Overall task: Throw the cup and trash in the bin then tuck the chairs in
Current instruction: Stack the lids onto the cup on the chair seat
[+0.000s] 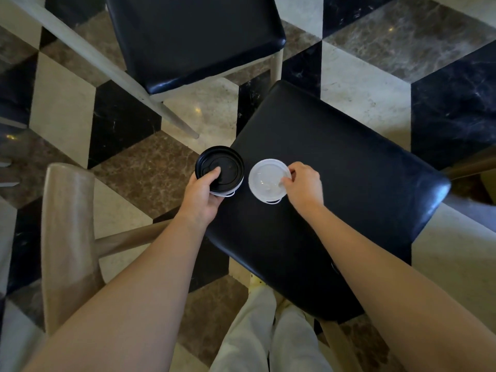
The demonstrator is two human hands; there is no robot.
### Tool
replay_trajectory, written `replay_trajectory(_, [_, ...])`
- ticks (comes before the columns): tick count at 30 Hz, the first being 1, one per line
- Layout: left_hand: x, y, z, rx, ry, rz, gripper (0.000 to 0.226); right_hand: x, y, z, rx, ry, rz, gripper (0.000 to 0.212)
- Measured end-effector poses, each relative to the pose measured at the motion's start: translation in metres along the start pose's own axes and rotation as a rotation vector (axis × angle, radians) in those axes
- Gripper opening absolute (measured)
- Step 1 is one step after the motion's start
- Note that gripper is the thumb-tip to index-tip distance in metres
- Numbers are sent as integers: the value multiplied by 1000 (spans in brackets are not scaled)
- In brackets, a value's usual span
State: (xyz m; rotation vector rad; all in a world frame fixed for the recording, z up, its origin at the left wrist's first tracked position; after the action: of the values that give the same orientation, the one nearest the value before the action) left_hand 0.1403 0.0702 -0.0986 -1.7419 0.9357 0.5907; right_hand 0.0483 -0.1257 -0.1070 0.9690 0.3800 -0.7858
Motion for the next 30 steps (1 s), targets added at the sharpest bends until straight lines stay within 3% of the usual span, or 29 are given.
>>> replay_trajectory(5, [-3,10,-18,120,114,36,42,-21,-8,65,296,-167,-6,13])
replay_trajectory(8, [-3,22,-44,135,217,51,41,-39,11,85,398,-138,78,14])
replay_trajectory(12, [-13,41,-94,174,359,99,40,-57,15,91,312,-95,103,12])
replay_trajectory(16, [-27,61,-136,165,417,191,37,-68,-6,111,253,-200,58,13])
replay_trajectory(21, [-48,84,-176,223,503,291,66,-85,-28,129,158,-242,2,21])
replay_trajectory(25, [-56,98,-196,383,516,287,40,-99,-48,141,52,-241,-48,26])
replay_trajectory(28, [-55,109,-199,442,422,275,41,-105,-60,143,-43,-195,-39,30])
replay_trajectory(30, [-55,117,-197,445,395,272,35,-111,-72,146,64,-214,3,35])
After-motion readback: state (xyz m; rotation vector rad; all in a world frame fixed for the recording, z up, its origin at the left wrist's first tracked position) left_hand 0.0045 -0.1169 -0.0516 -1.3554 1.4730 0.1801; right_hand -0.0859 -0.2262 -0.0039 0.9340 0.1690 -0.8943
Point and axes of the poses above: each hand's wrist, its own x-axis towards the middle knuckle, its own z-axis out of the back of the hand, y = z × x, the point moved 6 cm from there along x, towards the middle knuckle, and after that the axes turned 10 degrees about y, right-handed, at the moved point
